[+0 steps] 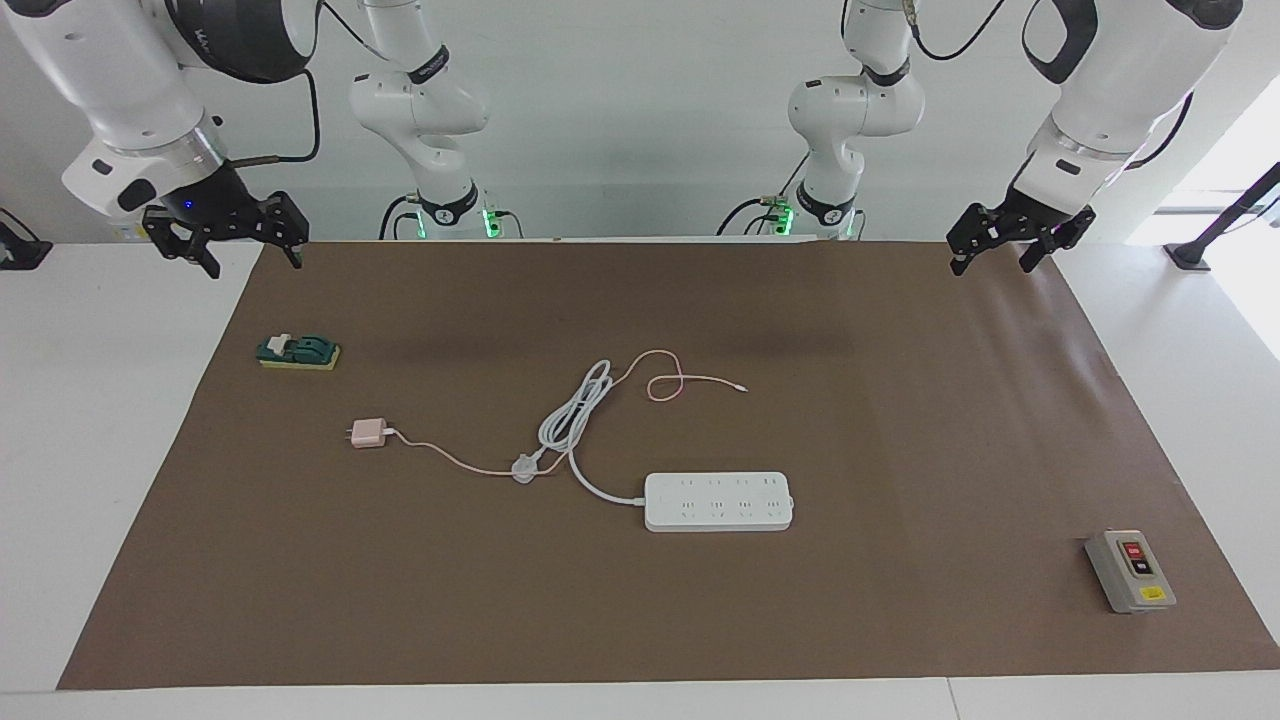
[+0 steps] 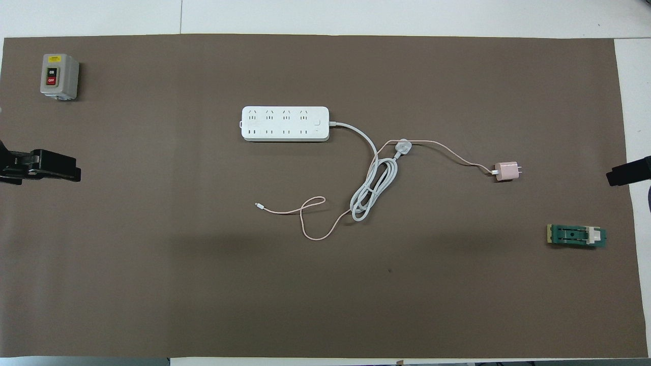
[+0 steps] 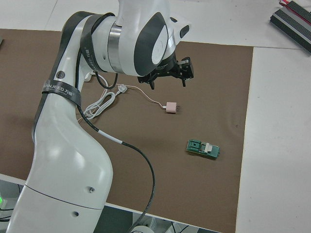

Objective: Plug charger into power strip
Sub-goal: 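Move both grippers in toward the pink charger and the power strip, then grasp the pink charger with the right gripper while the left gripper approaches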

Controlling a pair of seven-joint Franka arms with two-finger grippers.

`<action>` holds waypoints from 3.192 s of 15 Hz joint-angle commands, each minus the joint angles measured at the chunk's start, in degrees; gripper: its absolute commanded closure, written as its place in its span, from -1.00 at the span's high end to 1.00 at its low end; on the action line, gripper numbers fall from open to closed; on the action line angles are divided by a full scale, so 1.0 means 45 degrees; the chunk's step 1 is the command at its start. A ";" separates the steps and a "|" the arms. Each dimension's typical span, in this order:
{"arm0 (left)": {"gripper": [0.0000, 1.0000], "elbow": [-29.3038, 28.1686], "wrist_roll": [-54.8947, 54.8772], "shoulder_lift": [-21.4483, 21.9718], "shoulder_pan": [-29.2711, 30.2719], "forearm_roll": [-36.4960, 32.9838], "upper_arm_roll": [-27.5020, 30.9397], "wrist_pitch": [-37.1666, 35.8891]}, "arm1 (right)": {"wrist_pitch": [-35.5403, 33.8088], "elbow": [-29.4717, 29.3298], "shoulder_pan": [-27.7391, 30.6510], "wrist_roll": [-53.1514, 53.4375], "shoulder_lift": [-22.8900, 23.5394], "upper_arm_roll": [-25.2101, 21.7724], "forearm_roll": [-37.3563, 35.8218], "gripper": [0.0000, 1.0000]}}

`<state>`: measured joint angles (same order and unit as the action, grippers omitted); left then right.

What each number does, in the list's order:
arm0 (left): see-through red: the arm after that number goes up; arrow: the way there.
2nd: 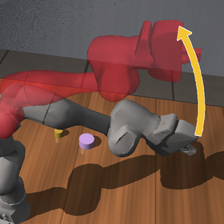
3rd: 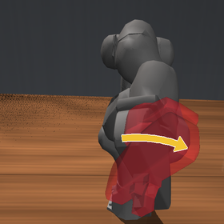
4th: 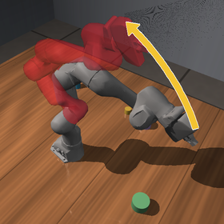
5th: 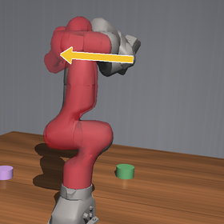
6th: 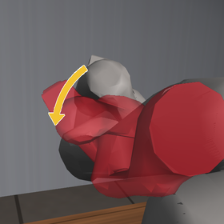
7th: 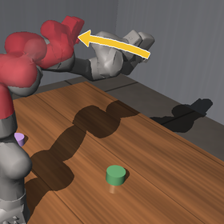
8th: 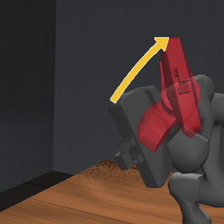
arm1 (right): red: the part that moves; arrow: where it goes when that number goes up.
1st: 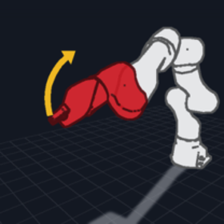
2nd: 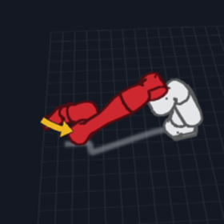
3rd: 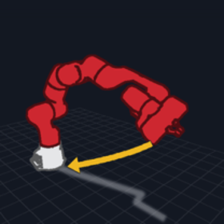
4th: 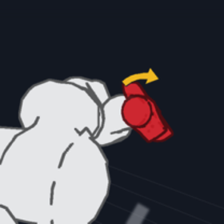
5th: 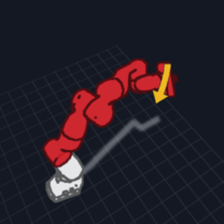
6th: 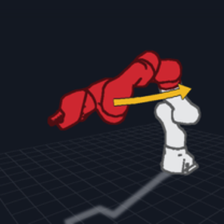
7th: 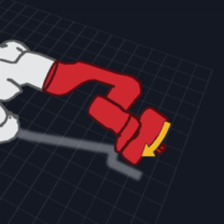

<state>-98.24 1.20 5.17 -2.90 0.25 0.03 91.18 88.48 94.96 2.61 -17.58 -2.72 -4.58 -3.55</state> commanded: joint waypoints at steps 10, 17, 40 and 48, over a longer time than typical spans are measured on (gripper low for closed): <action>1.00 0.0776 -0.0071 -0.0642 -0.0019 -0.0153 0.0052 0.0304 | 0.0084 0.0576 0.0202 0.2023 -0.0060 0.0003 0.0067 1.00; 1.00 0.0835 -0.0071 -0.0700 -0.0175 -0.0173 0.0013 0.0480 | 0.1273 0.2314 0.1705 0.7123 0.1326 -0.0037 0.3343 1.00; 1.00 0.1557 -0.0403 -0.2515 -0.0312 1.0111 -0.0026 0.0207 | 0.3033 0.1495 0.2604 1.2012 0.6912 -0.0388 0.9656 1.00; 1.00 0.0719 -0.3895 -0.4078 0.0196 1.6011 -0.0026 0.0539 | 0.3990 0.1593 0.2409 1.1857 0.7341 -0.0369 1.0047 1.00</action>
<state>-94.30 -11.50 -11.34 -2.76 66.95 0.06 93.08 105.48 102.80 13.31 35.43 28.87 -6.36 40.40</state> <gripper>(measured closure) 0.000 0.000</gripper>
